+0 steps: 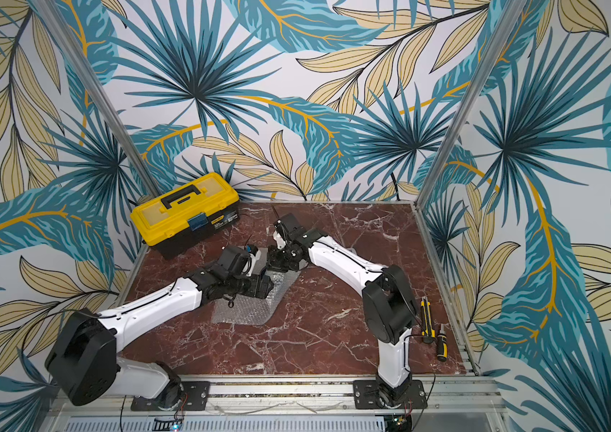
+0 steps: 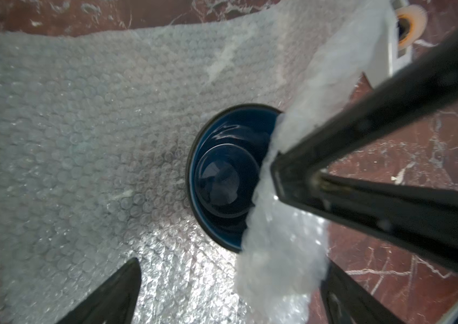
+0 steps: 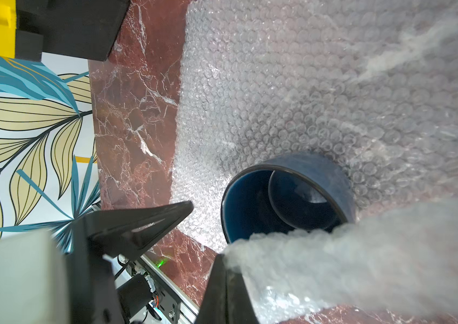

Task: Wrap mugs in bubble wrap
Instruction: Wrap the mug in bubble wrap.

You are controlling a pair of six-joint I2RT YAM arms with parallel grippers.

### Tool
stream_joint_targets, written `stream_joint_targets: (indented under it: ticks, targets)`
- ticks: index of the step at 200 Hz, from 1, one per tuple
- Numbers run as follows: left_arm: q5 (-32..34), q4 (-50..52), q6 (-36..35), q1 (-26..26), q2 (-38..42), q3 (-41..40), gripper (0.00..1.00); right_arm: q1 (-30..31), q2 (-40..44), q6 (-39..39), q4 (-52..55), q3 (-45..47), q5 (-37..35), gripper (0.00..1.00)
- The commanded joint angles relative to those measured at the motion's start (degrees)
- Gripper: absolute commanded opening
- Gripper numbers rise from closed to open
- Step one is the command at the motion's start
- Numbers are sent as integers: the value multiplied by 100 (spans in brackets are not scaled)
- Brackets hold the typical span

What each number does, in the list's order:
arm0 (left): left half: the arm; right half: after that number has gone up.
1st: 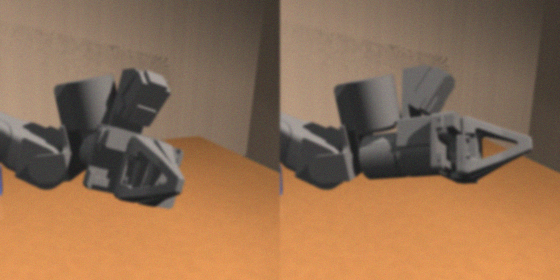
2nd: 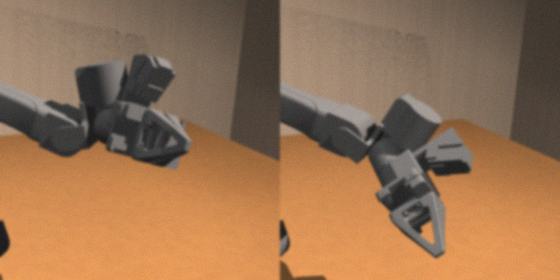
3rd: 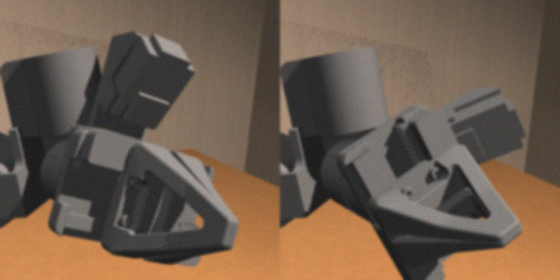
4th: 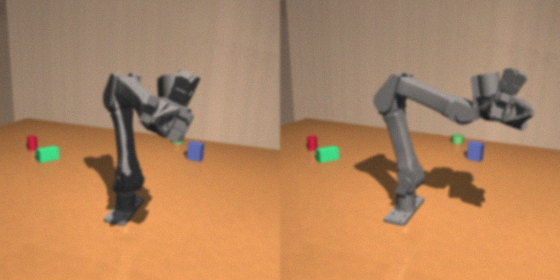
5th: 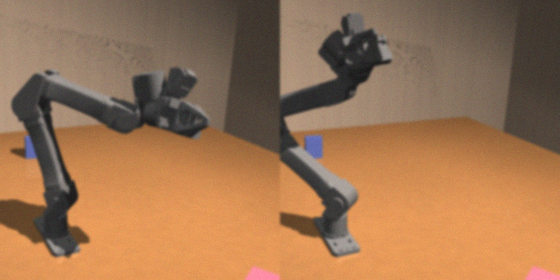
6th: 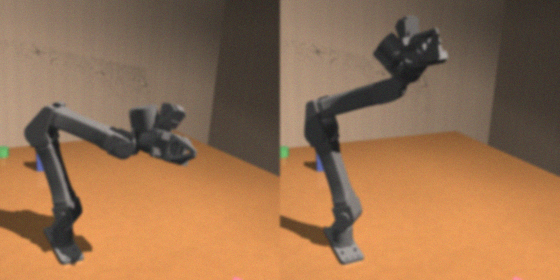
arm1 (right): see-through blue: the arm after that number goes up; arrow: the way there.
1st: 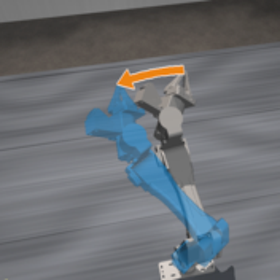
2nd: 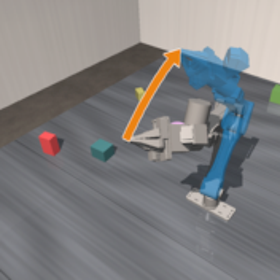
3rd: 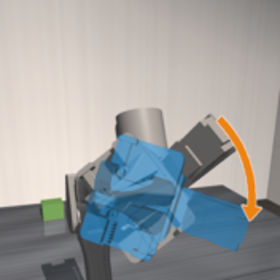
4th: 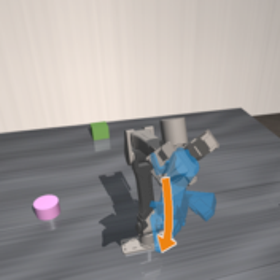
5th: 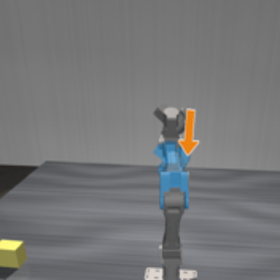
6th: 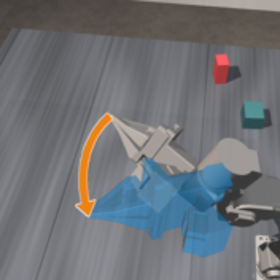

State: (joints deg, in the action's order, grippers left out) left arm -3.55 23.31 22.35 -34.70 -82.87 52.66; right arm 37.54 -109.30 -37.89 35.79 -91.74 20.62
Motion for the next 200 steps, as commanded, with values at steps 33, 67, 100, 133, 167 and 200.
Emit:
stream_joint_targets:
  ticks: [33, 67, 100, 133, 167, 200]
  targets:
    - [645, -288, 153, -11, -503, 485, 98, 31, -149, 7, 94, -82, 7, 1]
    - [645, -288, 241, -2, -733, 478, 94, 24, 77, 182, 485, -100, -369, 28]
    - [825, -290, 362, 46, -766, 376, 90, 23, 461, 282, 957, -151, -1029, 51]
    - [824, -284, 441, 120, -630, 247, 89, 21, 622, 271, 1524, -142, -1721, 61]
    - [725, -345, 463, 139, -582, 156, 89, 20, 296, 155, 1477, -122, -1643, 67]
    - [724, -399, 489, 139, -590, 139, 88, 18, -207, 123, 1259, -224, -1588, 67]
